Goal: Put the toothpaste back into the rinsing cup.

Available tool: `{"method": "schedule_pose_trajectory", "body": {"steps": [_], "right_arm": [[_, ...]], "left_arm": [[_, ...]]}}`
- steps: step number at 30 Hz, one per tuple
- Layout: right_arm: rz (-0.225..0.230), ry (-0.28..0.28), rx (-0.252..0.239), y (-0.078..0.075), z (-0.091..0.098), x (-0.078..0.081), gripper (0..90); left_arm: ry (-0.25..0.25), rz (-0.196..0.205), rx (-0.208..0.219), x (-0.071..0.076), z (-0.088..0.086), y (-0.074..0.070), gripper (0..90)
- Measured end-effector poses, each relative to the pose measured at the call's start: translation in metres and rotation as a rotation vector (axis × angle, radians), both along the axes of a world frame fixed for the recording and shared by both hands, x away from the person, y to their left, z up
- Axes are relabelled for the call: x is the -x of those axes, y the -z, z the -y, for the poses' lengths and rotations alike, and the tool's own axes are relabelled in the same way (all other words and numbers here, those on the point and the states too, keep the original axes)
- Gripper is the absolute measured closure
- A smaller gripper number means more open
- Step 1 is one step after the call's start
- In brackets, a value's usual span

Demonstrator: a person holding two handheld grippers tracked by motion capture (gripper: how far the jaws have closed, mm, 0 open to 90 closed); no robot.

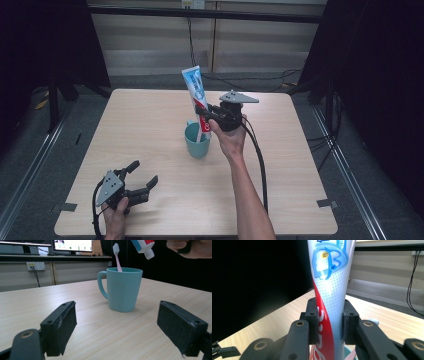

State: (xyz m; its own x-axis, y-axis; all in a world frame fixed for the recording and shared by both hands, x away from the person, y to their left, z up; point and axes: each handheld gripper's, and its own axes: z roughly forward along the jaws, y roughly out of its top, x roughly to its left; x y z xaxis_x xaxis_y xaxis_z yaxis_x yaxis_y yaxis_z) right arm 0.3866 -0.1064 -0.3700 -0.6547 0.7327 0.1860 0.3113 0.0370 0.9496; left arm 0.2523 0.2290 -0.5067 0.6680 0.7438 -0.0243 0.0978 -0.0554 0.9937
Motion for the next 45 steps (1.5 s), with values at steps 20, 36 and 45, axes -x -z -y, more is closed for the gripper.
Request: {"method": "schedule_pose_trajectory", "body": {"steps": [20,36,45], "right_arm": [[-0.049,0.017,0.009,0.017,-0.014,-0.024,72.6],[-0.071,0.020,0.038,0.039,-0.020,-0.026,72.5],[-0.085,0.015,0.030,0.052,-0.020,-0.023,72.4]], "left_arm": [[-0.003,-0.003,0.015,0.000,0.000,0.000,15.9],[-0.003,-0.001,0.016,0.001,0.000,0.001,15.9],[-0.004,-0.001,0.019,0.001,0.001,0.001,15.9]]}}
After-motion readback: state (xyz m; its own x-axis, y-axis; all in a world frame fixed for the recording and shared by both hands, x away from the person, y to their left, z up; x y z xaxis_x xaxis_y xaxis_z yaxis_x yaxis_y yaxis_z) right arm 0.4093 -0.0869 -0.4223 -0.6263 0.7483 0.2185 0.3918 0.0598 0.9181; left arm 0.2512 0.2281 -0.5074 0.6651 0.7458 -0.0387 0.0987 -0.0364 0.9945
